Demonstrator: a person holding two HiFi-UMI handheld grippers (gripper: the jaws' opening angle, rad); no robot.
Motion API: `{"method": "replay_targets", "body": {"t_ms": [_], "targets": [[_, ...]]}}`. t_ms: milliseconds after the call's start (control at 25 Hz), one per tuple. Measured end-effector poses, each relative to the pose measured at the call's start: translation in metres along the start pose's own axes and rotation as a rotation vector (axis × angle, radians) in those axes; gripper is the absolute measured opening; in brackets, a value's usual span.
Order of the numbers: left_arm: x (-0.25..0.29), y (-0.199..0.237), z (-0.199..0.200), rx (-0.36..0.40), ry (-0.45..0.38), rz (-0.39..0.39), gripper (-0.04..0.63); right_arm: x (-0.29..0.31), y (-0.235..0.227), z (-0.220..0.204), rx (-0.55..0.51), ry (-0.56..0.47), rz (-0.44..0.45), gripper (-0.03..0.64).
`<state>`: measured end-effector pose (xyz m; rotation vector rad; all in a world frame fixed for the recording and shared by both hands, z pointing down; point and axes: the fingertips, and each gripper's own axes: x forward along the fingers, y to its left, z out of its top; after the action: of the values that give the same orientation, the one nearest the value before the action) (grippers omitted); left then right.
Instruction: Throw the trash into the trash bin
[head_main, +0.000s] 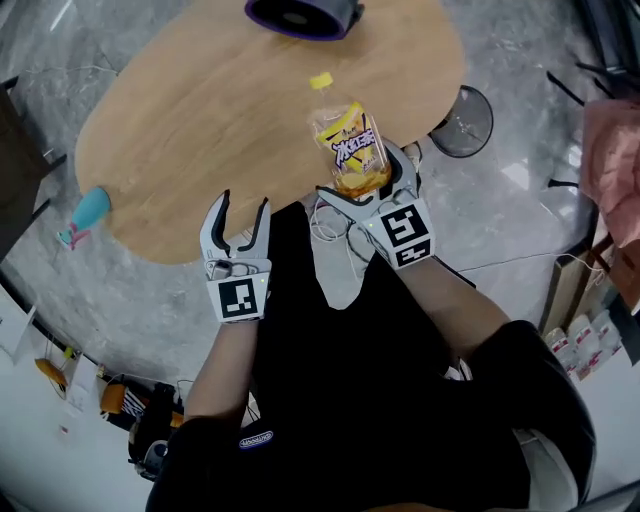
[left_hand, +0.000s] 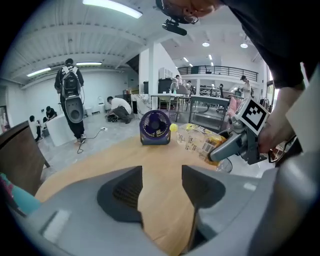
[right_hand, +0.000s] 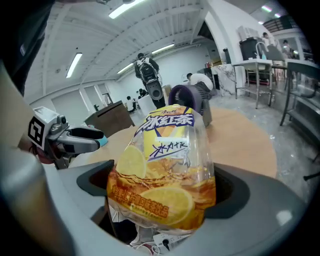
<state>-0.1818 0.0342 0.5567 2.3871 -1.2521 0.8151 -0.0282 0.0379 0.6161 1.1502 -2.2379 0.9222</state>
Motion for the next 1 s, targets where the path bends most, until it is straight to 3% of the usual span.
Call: {"method": "replay_targets", "body": {"t_ms": [240, 440, 680, 1000], "targets": [[0.034, -0.037, 0.021, 0.061, 0.014, -0.089, 0.253, -0.040, -0.057, -0.020, 0.078, -0.015, -0.099, 0.584], [0.085, -0.105, 0.042, 0.122, 0.034, -0.187, 0.253, -0.101, -0.146, -0.062, 0.158, -0.013, -0.228, 0.584], [0.120, -0.157, 0.056, 0.160, 0.044, -0.256, 0.253, -0.140, -0.236, -0.132, 0.217, 0.069, -0.364, 0.584], [0.137, -0.173, 0.062, 0.215, 0.079, -0.277, 0.253, -0.131, -0.280, -0.223, 0.357, 0.224, -0.381, 0.584]]}}
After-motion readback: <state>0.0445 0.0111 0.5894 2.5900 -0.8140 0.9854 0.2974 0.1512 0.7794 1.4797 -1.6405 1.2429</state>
